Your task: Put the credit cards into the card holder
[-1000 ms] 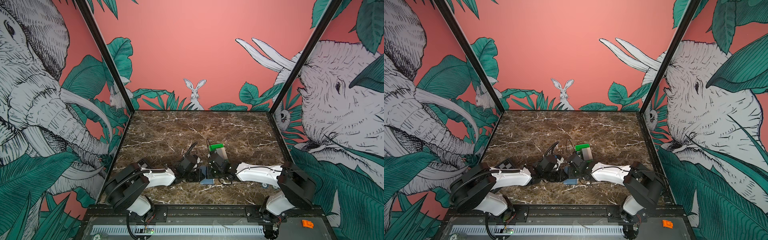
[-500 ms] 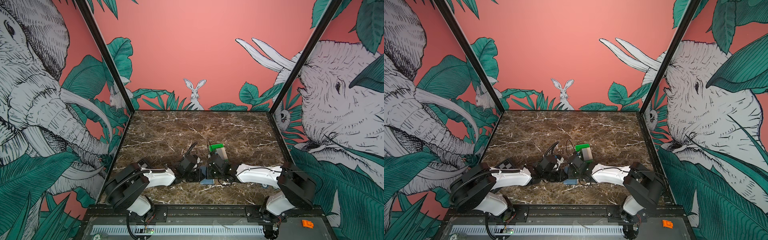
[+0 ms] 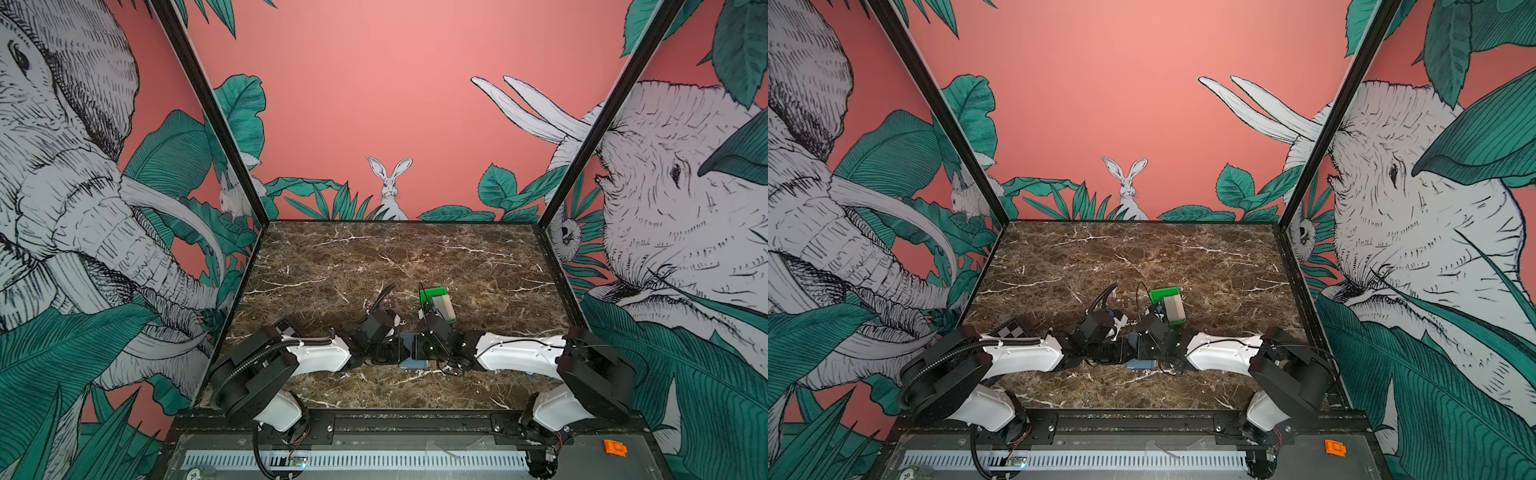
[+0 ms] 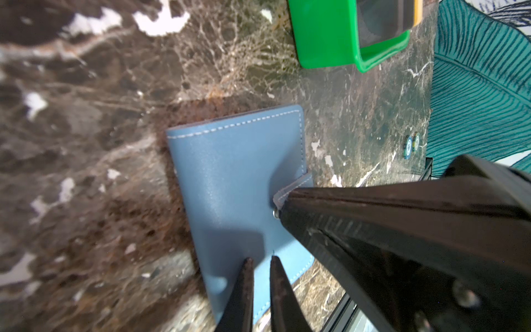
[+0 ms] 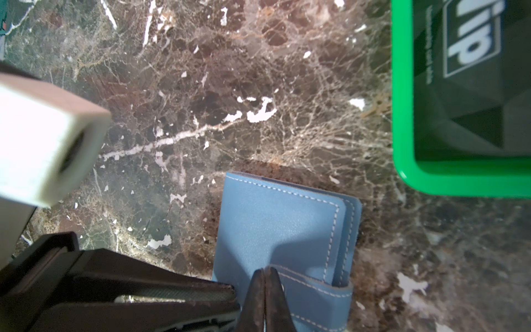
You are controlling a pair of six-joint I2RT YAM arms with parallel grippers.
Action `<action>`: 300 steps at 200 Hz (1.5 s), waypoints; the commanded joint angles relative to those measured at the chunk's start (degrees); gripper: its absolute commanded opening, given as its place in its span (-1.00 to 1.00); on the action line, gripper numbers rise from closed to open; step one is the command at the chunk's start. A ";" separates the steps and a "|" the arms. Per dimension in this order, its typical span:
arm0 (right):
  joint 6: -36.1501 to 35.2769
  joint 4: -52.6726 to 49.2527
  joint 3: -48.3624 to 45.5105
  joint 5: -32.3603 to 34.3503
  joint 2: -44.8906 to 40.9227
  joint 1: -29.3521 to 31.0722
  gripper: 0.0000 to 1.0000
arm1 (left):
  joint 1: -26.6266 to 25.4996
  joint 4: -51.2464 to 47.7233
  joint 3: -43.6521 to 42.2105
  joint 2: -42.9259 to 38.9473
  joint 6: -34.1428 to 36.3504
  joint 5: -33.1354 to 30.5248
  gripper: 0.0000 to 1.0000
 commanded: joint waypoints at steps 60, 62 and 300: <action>2.88 -2.28 -6.57 0.21 0.52 1.67 -1.00 | -0.77 -1.54 -1.67 1.01 -1.06 -0.01 -0.70; 2.93 -2.15 -6.72 0.25 0.53 1.66 -1.00 | -0.79 -1.57 -1.66 1.06 -1.07 -0.01 -0.70; -3.55 -12.73 3.96 -0.94 -10.76 -0.04 -0.36 | -0.77 -4.33 1.07 -1.61 -0.42 0.11 -0.65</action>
